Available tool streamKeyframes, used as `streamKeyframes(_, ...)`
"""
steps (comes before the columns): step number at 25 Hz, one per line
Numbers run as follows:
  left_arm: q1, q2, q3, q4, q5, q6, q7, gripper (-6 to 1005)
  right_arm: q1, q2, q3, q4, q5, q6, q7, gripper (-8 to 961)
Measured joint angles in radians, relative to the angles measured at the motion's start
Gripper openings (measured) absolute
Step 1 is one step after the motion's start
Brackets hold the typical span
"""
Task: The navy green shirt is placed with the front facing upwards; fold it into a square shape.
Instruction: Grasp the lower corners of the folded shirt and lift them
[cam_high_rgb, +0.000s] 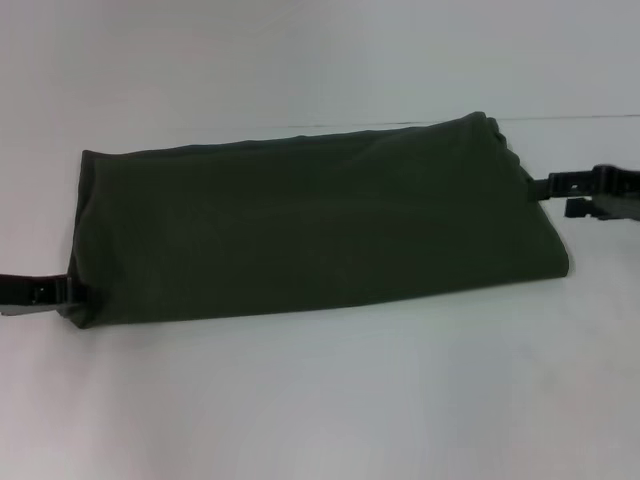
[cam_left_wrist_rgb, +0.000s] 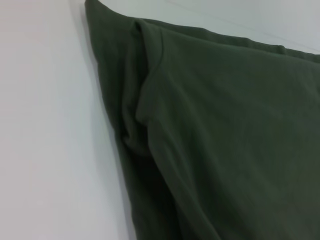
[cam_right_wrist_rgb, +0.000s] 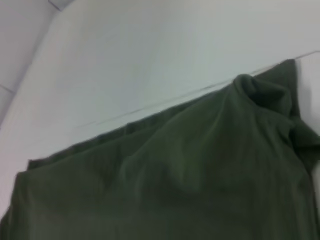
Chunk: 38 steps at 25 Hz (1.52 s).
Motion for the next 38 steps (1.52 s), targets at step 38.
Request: streamKeyframes(38,-0.002,0.000,0.003,0.005,0.000,0.032,0.015,42,0.129,0.090,-0.096,-0.024,-0.459,0.121,0.313,795)
